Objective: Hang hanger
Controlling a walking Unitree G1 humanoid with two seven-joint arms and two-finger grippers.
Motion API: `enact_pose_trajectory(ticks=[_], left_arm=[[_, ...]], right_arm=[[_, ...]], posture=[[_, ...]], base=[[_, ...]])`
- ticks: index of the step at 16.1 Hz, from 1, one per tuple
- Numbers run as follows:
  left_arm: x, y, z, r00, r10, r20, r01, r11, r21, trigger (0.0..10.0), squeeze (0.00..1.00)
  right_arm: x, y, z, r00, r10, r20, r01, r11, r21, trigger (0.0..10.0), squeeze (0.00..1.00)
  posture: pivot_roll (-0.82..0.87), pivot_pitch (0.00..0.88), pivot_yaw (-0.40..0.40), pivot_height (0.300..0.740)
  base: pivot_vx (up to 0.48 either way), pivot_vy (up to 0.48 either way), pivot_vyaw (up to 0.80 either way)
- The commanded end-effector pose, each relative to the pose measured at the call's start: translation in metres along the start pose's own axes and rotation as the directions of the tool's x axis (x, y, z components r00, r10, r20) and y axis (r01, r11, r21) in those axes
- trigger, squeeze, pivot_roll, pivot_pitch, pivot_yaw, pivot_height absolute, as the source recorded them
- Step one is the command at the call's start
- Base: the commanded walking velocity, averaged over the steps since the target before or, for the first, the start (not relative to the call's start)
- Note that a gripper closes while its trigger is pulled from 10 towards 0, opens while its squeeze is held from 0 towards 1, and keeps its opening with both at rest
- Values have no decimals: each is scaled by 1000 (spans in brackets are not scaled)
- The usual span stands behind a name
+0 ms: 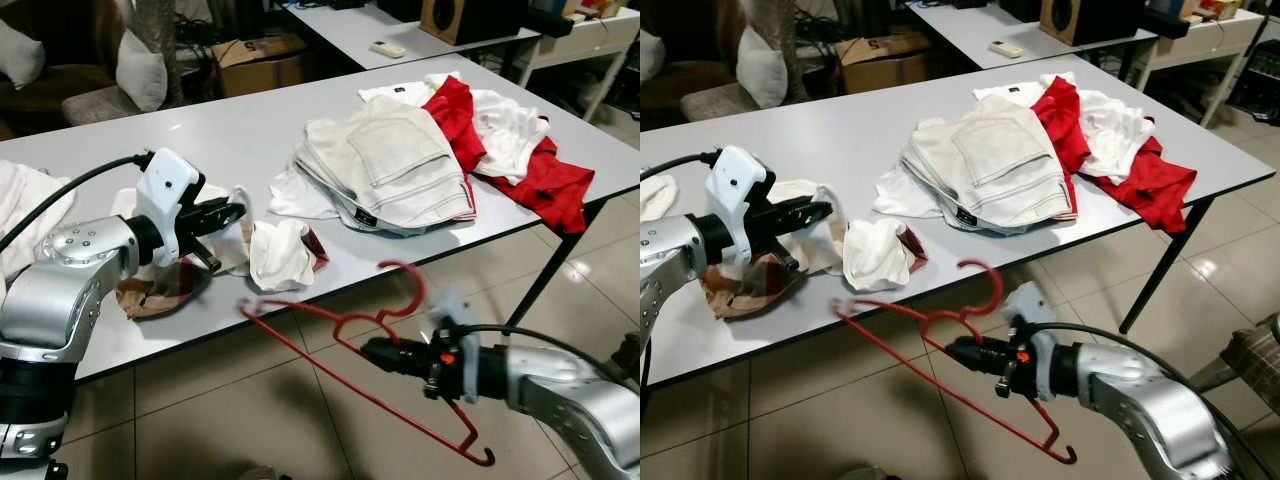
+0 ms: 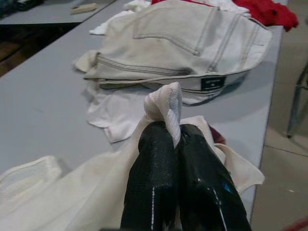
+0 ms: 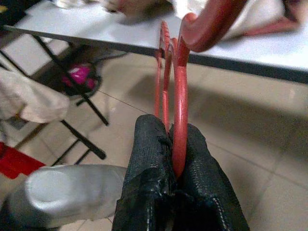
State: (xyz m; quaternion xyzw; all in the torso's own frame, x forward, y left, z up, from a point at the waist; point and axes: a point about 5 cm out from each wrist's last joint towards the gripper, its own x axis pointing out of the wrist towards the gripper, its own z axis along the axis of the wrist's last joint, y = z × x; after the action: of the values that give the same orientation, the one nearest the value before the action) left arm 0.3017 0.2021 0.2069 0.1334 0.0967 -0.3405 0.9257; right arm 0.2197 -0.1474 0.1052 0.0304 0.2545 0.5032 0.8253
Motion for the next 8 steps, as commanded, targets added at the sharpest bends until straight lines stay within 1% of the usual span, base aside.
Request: enact_pose_trajectory(ticks=[1,2,3,4,6,7,8], left_arm=[[0,-3,8,999,-37,17,37,999,13,0,0],[-1,-10,8,996,-89,10,89,996,6,0,0],[-3,-15,4,991,-130,-23,130,991,6,0,0],[-4,-14,2,991,-130,-31,130,991,6,0,0],[-6,-10,-1,994,-101,-49,101,995,6,0,0],[-7,-5,-3,996,-61,-64,62,998,10,0,0],[-8,1,-4,997,-18,-81,19,1000,16,0,0]], right_arm=[[3,-3,3,1000,-25,-11,25,1000,-11,10000,0],[7,-7,7,999,-46,7,46,999,-10,10000,0],[9,-13,12,996,-78,33,78,997,9,10000,0],[8,-15,13,995,-95,37,94,995,17,10000,0],[4,-25,14,986,-160,51,158,987,37,10000,0],[-2,-31,17,975,-210,69,207,977,45,10000,0],[-8,-34,21,970,-227,91,224,974,43,10000,0]], posture=[[-19,0,77,740],[-18,0,74,740],[-17,0,72,740],[-17,0,72,740],[-16,0,69,740],[-14,0,64,740],[-13,0,62,740]], base=[[0,0,0],[0,0,0],[0,0,0],[0,0,0],[0,0,0],[0,0,0],[0,0,0]])
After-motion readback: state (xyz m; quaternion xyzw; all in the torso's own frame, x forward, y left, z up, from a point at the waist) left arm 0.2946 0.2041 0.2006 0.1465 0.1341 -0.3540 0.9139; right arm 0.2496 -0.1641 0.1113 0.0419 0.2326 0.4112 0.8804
